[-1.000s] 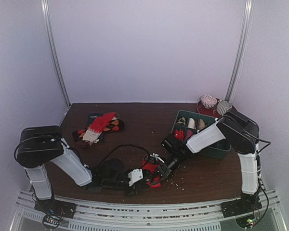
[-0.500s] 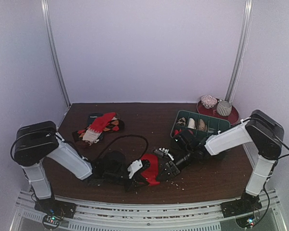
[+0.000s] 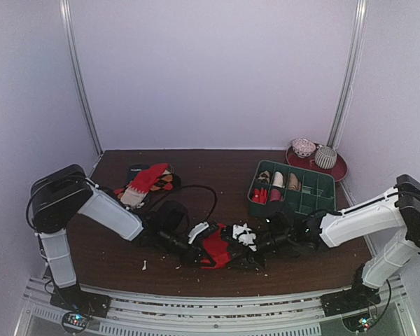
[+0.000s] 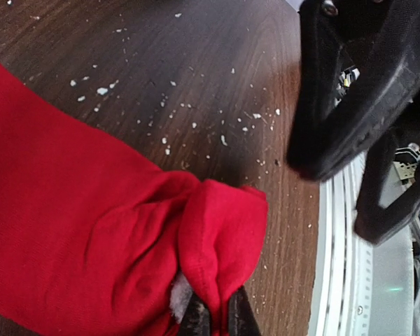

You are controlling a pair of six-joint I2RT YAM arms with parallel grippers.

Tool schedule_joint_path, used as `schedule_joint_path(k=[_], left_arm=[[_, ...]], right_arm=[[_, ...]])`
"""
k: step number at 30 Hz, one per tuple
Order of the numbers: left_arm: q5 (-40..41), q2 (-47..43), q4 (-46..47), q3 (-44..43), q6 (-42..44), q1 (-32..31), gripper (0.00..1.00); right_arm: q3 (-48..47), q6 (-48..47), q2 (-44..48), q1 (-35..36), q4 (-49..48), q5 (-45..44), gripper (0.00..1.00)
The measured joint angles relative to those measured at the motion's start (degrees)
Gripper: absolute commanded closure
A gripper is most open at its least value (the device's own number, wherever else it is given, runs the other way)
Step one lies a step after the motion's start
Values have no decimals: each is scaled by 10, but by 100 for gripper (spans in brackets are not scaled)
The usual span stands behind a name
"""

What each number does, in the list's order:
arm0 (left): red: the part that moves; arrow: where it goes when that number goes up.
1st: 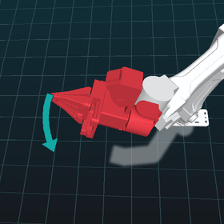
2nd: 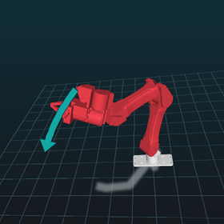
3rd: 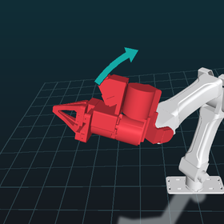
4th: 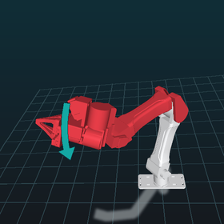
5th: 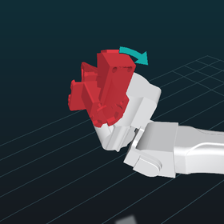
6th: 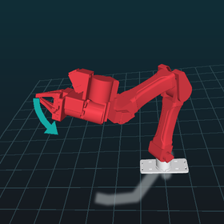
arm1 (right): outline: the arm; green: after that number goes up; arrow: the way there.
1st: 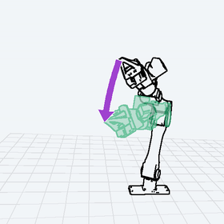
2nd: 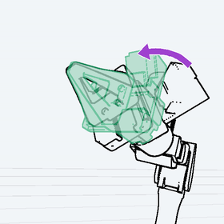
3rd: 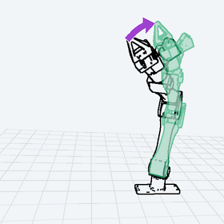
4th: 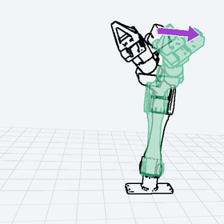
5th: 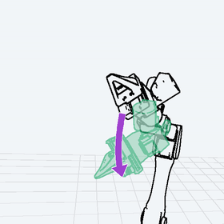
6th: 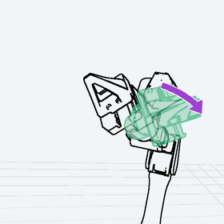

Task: Roll the socks
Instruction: Roll the sock at the center of the board.

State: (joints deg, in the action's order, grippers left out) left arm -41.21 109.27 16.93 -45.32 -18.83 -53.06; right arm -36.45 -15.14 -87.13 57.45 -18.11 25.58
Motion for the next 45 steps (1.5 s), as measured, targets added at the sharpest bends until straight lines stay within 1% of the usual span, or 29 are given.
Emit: schedule_joint_path(k=[5,9,12,19,21,24,28,30,33,34,37,38,39,41,42,45], left_arm=[[-21,7,-24,-13,0,3,100],[-28,7,-30,-13,0,3,100],[-34,7,-31,-12,0,3,100],[-47,15,-32,-16,1,7,100],[-52,18,-32,-18,2,9,100],[-58,20,-33,-19,3,9,100],[-60,21,-36,-21,4,10,100],[-60,21,-38,-22,5,10,100],[-62,21,-54,-28,7,14,99],[-63,21,-63,-33,8,15,94],[-63,23,-84,-47,13,16,78],[-60,23,-92,-50,14,16,58],[-58,22,-96,-53,17,16,42],[-51,9,-109,-58,12,15,34],[-41,0,-110,-59,12,15,27],[47,-29,-104,-52,29,10,4]], right_arm=[[-54,-62,-73,11,9,-27,51],[-63,-81,-118,21,25,-37,52],[-62,-82,-123,24,38,-42,52],[-51,-75,-118,29,31,-50,54],[-48,-73,-118,37,22,-63,59],[-41,-69,-118,46,6,-75,70],[-43,-49,-121,48,5,-76,78],[-49,-32,-128,45,7,-68,85],[-57,11,-138,30,7,-31,91],[-57,28,-142,24,4,-17,93],[-60,75,-153,6,-4,29,93],[-60,97,-158,-1,-9,48,93],[-60,116,-163,-8,-15,67,93],[-56,148,-176,-19,-35,104,93],[-53,161,-180,-20,-43,117,93],[-51,213,-204,-28,-73,166,93]])
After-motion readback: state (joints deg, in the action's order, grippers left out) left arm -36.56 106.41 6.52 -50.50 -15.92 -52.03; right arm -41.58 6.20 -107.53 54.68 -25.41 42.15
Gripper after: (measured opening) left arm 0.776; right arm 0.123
